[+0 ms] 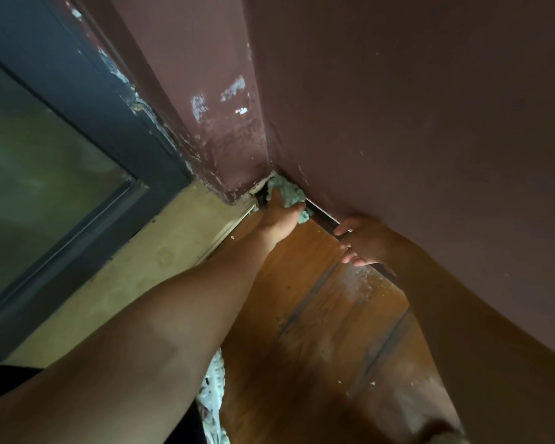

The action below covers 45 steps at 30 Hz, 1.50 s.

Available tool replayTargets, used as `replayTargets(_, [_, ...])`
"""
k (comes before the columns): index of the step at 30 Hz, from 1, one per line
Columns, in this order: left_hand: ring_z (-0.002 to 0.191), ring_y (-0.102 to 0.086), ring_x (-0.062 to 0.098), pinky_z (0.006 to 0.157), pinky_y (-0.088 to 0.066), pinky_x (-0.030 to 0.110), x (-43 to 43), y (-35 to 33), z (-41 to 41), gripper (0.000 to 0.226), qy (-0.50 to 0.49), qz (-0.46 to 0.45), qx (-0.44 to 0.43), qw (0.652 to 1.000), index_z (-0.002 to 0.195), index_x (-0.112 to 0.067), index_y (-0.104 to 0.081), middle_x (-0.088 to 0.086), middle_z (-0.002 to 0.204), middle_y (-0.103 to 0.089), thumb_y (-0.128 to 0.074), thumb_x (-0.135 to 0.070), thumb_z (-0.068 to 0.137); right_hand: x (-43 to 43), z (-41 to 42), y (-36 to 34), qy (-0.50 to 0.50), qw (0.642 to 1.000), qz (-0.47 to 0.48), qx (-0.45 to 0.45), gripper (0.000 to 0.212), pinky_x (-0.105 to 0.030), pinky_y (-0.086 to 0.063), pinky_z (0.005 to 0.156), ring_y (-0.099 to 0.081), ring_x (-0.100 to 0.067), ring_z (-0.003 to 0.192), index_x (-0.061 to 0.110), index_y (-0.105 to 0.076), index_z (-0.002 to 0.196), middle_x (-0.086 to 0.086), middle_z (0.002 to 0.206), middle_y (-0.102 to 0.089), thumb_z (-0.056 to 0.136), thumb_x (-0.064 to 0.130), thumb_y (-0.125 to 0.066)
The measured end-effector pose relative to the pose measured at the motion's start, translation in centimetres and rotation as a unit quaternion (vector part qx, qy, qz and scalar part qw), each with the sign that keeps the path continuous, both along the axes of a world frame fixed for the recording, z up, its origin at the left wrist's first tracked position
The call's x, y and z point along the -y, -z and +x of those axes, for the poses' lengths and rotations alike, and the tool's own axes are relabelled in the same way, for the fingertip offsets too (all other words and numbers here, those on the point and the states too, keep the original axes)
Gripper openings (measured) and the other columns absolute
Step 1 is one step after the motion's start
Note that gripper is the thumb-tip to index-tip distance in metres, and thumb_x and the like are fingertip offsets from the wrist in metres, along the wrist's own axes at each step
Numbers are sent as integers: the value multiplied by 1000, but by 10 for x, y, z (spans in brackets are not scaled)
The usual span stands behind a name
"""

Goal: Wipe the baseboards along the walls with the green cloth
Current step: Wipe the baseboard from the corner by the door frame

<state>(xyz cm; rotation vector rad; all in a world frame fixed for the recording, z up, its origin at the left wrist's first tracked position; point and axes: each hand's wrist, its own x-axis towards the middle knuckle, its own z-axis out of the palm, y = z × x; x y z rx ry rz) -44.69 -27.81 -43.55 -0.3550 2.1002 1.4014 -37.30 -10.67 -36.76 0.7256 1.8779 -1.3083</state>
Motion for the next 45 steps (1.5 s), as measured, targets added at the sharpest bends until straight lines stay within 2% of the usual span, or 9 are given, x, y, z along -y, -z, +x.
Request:
replayTargets(3, [141,-45,29,117,-38,49,-4,11,11,91,-33,84,30,995,159,-19,-19,1,146,-48,-71,-44,90,4,2,-1,-27,999,37,-19,27,-27,-51,60,-63,-20,71,17,-57,117,-5,87,-61,102,2,-40])
replayTargets(7, [141,-32,24,123,-20,53,-6,10,17,67,87,15,8,996,147,-15,-37,2,140,-42,-64,-46,95,7,4,-4,-82,995,52,-24,35,-36,-59,81,-70,-27,94,17,-61,120,-9,101,-67,99,-4,-43])
replayTargets(9, [114,-44,22,113,-34,47,-6,13,17,46,55,97,-4,994,125,-6,-42,2,114,-48,-70,-17,90,6,5,-5,-84,995,49,-18,37,-36,-58,83,-68,-31,103,15,-59,124,-12,110,-66,98,-7,-43])
replayTargets(11, [106,-57,22,99,-47,37,-5,2,12,33,68,-49,-92,992,128,-6,-46,4,115,-58,-57,-22,100,4,7,-7,-73,997,38,-10,37,-36,-56,82,-67,-34,107,13,-56,128,-16,119,-64,101,-6,-40])
replayTargets(17, [129,-56,38,108,-47,47,17,16,6,72,301,-382,-159,859,152,-11,-30,17,148,-51,-37,-60,100,-2,12,-6,-32,999,33,-2,34,-30,-55,69,-67,-31,92,13,-57,128,-14,110,-62,103,-1,-39])
replayTargets(21, [120,-57,35,100,-51,46,28,28,8,60,394,-504,-207,740,129,-6,-55,18,126,-63,-46,-56,97,-5,12,-8,-27,999,18,7,31,-28,-49,64,-61,-31,89,12,-54,127,-15,109,-58,105,1,-35])
replayTargets(31, [129,-49,30,87,-59,45,35,33,9,60,399,-419,-346,739,143,-25,-41,11,147,-37,-64,-38,89,9,11,-10,-57,997,52,-6,34,-35,-56,81,-68,-28,94,16,-59,122,-14,113,-64,102,1,-37])
replayTargets(35, [150,-26,30,118,-34,48,40,29,4,62,468,-446,-266,715,156,-23,-29,9,163,-26,-49,-43,101,10,10,-11,-73,996,47,-6,34,-30,-54,72,-68,-26,89,15,-60,125,-13,111,-66,102,1,-39])
replayTargets(45, [114,-61,24,111,-43,41,42,25,5,30,491,-547,-280,617,121,-12,-71,6,124,-63,-62,-16,92,4,10,-15,-128,990,63,15,41,-31,-56,77,-69,-31,106,10,-55,135,-16,127,-65,100,-7,-41])
